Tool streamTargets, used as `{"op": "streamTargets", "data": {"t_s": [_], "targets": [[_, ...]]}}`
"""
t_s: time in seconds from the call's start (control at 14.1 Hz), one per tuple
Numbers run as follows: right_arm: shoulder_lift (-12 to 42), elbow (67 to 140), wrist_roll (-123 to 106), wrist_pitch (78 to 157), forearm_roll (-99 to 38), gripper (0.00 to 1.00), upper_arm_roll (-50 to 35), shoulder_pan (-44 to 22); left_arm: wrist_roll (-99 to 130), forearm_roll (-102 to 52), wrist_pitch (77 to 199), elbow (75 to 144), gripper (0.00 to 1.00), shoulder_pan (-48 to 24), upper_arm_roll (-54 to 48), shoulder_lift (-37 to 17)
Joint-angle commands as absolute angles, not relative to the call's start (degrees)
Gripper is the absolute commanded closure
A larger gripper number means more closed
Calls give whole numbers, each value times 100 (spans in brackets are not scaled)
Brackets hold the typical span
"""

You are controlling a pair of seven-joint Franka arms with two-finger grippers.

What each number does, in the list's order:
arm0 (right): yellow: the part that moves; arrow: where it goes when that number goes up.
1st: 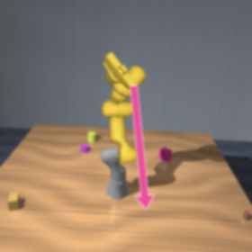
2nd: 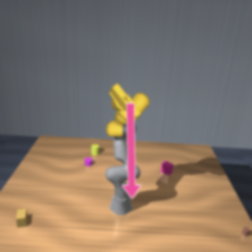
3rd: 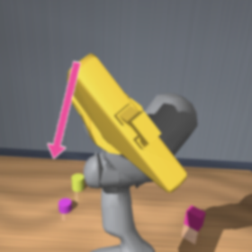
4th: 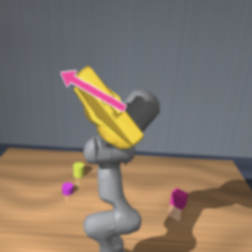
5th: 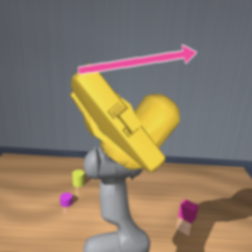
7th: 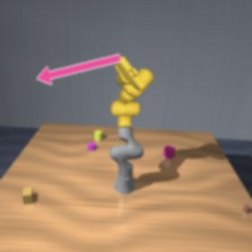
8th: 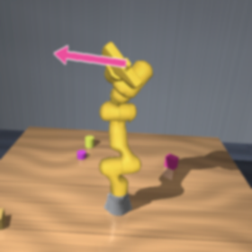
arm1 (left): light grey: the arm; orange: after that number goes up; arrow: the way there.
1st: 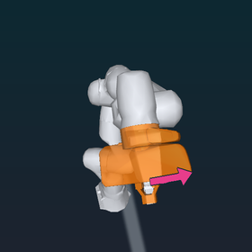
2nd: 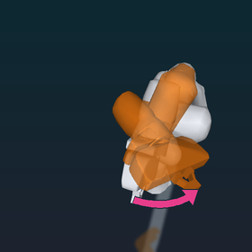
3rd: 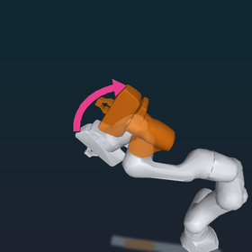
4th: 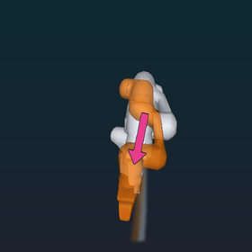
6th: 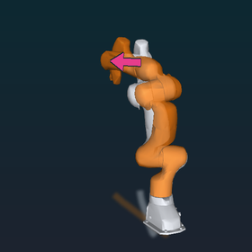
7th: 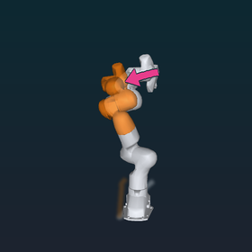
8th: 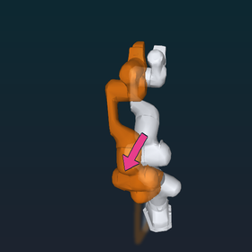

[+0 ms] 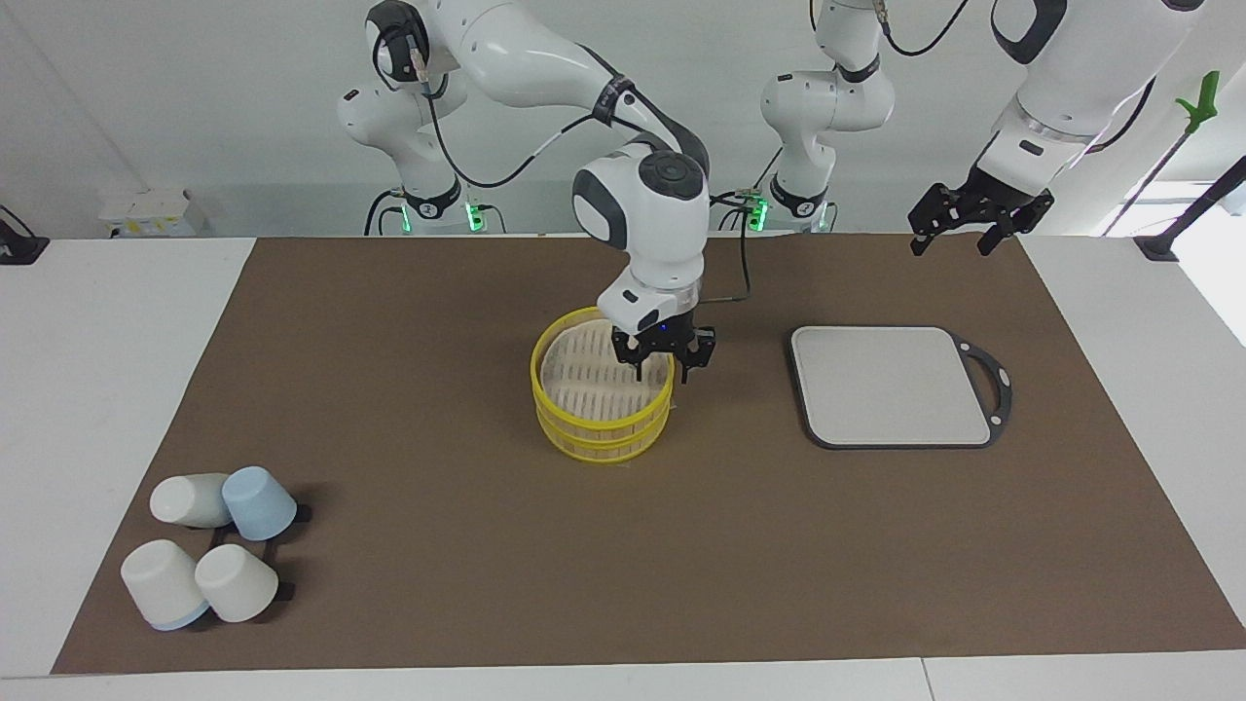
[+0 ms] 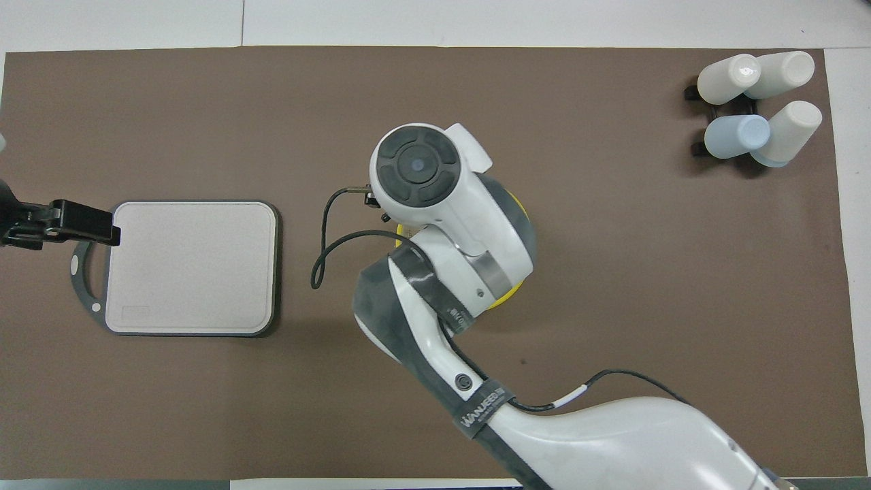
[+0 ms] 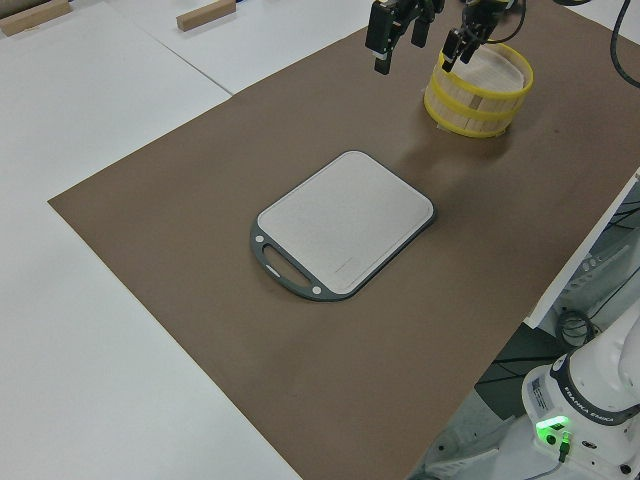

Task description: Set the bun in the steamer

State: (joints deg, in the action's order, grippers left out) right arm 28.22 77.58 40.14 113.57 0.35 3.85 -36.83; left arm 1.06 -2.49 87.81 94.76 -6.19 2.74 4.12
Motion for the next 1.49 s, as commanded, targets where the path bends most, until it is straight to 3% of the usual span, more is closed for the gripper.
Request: {"op": "streamTargets", "data": {"t_s": [0.0,0.28,0.64,0.99,1.42], "targets": [[2242,7910,2975,10918,53,0,325,-2964,97,-334,8754,9466,0,-510,220,466],[1767,7963,1032,9828,9,0,316,-1665,62,-325,8780,9510,0,-501,237,510],[1170,8524,264,9694,-44,0,308,-538,62,-325,8789,9501,0,-519,237,510],[230,9570,255,9844,-62,0,325,-387,62,-325,8789,9510,0,-510,237,510],[176,9193,-140,9316,-27,0,343,-44,62,-264,8780,9483,0,-545,237,501]]}}
